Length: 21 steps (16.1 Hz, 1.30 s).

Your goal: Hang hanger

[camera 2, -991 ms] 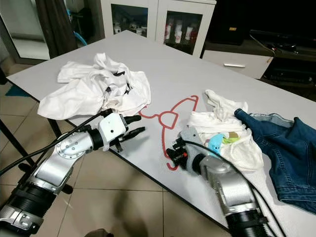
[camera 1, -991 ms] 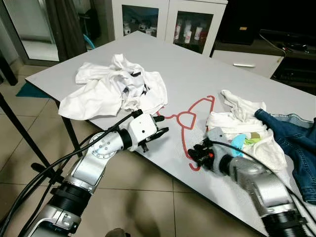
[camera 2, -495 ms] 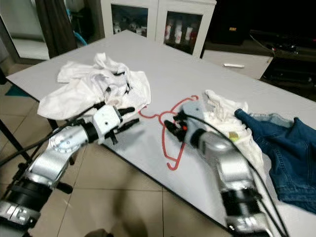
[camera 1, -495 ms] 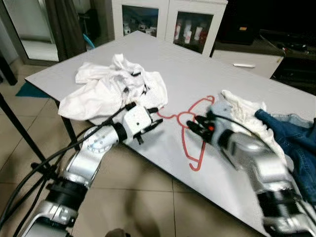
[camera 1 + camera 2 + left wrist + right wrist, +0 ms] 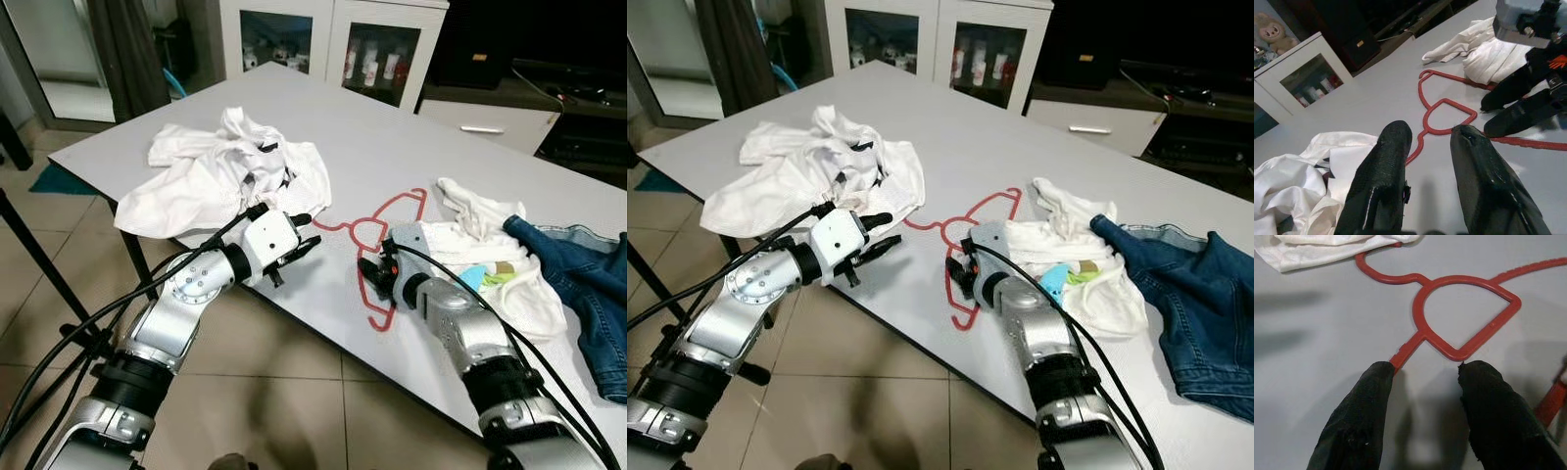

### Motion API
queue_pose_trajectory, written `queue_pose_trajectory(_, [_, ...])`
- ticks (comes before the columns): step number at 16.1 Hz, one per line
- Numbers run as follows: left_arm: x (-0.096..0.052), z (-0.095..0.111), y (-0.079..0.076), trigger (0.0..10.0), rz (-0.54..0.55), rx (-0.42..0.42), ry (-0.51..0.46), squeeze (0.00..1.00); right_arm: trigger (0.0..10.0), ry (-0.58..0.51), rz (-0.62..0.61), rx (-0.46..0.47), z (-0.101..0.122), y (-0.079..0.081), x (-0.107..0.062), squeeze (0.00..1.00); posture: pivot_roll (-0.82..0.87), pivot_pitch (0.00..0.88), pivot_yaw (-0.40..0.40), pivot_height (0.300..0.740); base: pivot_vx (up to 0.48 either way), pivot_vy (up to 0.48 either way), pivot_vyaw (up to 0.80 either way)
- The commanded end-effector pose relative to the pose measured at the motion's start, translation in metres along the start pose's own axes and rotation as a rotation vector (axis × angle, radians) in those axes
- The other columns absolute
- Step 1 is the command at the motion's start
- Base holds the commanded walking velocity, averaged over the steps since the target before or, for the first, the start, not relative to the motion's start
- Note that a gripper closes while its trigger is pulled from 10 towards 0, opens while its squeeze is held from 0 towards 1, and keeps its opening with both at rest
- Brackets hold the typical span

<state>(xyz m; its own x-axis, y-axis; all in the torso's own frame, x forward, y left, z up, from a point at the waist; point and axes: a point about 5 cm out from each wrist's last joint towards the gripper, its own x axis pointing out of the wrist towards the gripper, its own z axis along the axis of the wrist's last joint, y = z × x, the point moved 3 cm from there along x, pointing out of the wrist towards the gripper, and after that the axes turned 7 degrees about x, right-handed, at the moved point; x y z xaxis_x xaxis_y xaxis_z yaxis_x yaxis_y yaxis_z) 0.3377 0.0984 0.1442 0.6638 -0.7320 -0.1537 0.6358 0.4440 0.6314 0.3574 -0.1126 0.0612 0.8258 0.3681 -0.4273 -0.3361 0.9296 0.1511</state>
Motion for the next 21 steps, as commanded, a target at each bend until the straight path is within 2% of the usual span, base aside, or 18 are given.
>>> queue_pose_trajectory(1, [0.001,0.004,0.003,10.0,0.006,0.018,-0.015,0.00,10.0,0.044,-0.012,-0.003,-0.012,-0.003,0.001,0.00,0.06,0.000,-0.078,0.723,0.000,0.000,0.00])
queue_pose_trajectory(5, [0.002,0.006,0.002,10.0,0.002,0.017,-0.020,0.00,10.0,0.065,0.032,-0.014,-0.023,-0.004,-0.007,0.00,0.06,0.000,-0.078,0.723,0.000,0.000,0.00])
queue_pose_trajectory(6, [0.002,0.005,0.002,10.0,0.003,0.016,-0.018,0.00,10.0,0.064,0.070,-0.025,-0.027,-0.004,-0.018,0.00,0.05,0.000,-0.077,0.723,0.000,0.000,0.00])
queue_pose_trajectory(9, [0.003,0.005,0.001,10.0,-0.003,0.017,-0.021,0.00,10.0,0.053,0.103,-0.040,-0.030,-0.003,-0.033,0.00,0.04,0.000,-0.069,0.723,0.000,0.000,0.00])
queue_pose_trajectory(11, [0.006,0.007,0.000,10.0,-0.013,0.019,-0.029,0.00,10.0,0.018,0.128,-0.051,-0.022,-0.002,-0.039,0.00,0.03,0.000,-0.062,0.723,0.000,0.000,0.00])
queue_pose_trajectory(13, [0.008,0.008,0.000,10.0,-0.019,0.023,-0.032,0.00,10.0,-0.052,0.140,-0.083,-0.005,0.002,-0.039,0.00,0.03,0.000,-0.060,0.723,0.000,0.000,0.00])
queue_pose_trajectory(14, [0.008,0.008,0.000,10.0,-0.019,0.024,-0.034,0.00,10.0,-0.054,0.148,-0.106,0.000,0.005,-0.039,0.00,0.03,0.000,-0.060,0.723,0.000,0.000,0.00])
queue_pose_trajectory(15, [0.008,0.009,0.001,10.0,-0.018,0.025,-0.034,0.00,10.0,-0.047,0.158,-0.133,0.005,0.008,-0.040,0.54,0.03,0.000,-0.062,0.723,0.000,0.000,0.00])
queue_pose_trajectory(16, [0.006,0.008,0.002,10.0,-0.012,0.027,-0.032,0.00,10.0,-0.069,0.198,-0.176,0.019,0.013,-0.044,1.00,0.04,0.000,-0.069,0.723,0.000,0.000,0.00])
queue_pose_trajectory(17, [0.005,0.006,0.003,10.0,-0.007,0.027,-0.027,0.00,10.0,-0.085,0.207,-0.215,0.027,0.013,-0.045,1.00,0.05,0.000,-0.071,0.723,0.000,0.000,0.00])
queue_pose_trajectory(19, [0.004,0.005,0.003,10.0,-0.003,0.026,-0.024,0.00,10.0,-0.100,0.201,-0.218,0.032,0.011,-0.043,1.00,0.05,0.000,-0.075,0.723,0.000,0.000,0.00])
queue_pose_trajectory(20, [0.004,0.005,0.003,10.0,0.000,0.025,-0.024,0.00,10.0,-0.070,0.158,-0.216,0.026,0.004,-0.032,1.00,0.06,0.000,-0.077,0.723,0.000,0.000,0.00])
queue_pose_trajectory(21, [0.005,0.006,0.003,10.0,0.002,0.027,-0.026,0.00,10.0,-0.034,0.135,-0.208,0.018,0.001,-0.025,0.42,0.06,0.000,-0.080,0.723,0.000,0.000,0.00])
